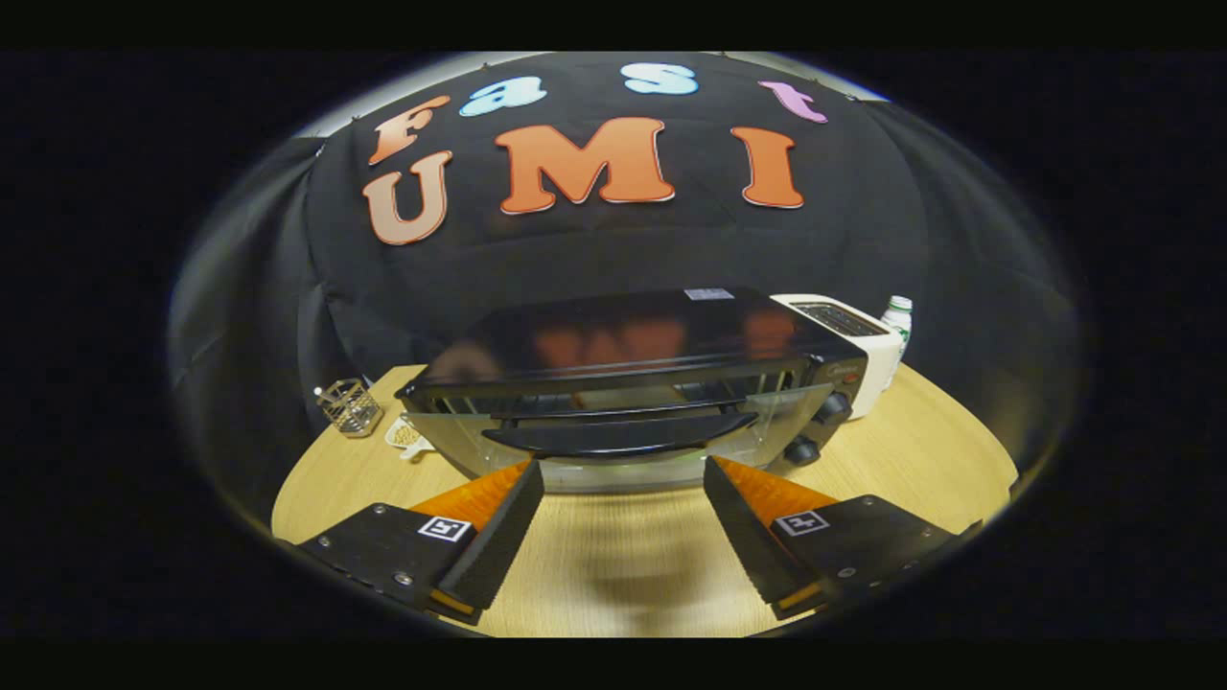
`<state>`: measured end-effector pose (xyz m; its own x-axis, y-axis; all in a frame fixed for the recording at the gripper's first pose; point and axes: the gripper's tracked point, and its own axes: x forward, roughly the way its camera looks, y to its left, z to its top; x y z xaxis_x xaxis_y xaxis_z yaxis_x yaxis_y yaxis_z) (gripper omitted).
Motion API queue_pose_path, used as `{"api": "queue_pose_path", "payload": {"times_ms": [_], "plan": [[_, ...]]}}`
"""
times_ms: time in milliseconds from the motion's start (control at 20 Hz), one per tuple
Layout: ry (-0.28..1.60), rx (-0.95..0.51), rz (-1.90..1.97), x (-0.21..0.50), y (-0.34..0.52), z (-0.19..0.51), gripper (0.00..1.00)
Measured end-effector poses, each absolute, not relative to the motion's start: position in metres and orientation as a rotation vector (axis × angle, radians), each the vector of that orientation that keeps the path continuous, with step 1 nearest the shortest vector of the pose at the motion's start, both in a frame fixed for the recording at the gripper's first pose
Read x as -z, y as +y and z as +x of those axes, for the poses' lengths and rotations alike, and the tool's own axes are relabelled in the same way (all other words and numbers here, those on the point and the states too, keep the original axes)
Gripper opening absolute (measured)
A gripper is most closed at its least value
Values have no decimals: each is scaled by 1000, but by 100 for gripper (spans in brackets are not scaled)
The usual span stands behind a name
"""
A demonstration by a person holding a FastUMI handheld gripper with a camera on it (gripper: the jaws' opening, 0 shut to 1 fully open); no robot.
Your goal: Open the toaster oven, put the food inside, and close the toaster oven door.
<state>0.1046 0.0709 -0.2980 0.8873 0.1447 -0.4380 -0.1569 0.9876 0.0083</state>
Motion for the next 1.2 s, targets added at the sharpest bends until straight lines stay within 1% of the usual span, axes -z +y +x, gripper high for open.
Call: {"api": "queue_pose_path", "payload": {"times_ms": [150, 350, 550, 750, 950, 1200], "plan": [[432, -148, -3, 278, 69, 116, 99], [403, -161, 18, 240, 69, 108, 99], [340, -137, -19, 175, 61, 99, 99], [275, -119, -80, 103, 60, 76, 99], [160, -148, -62, 31, 63, 46, 99], [57, -149, -84, -17, 59, 10, 99]]}}
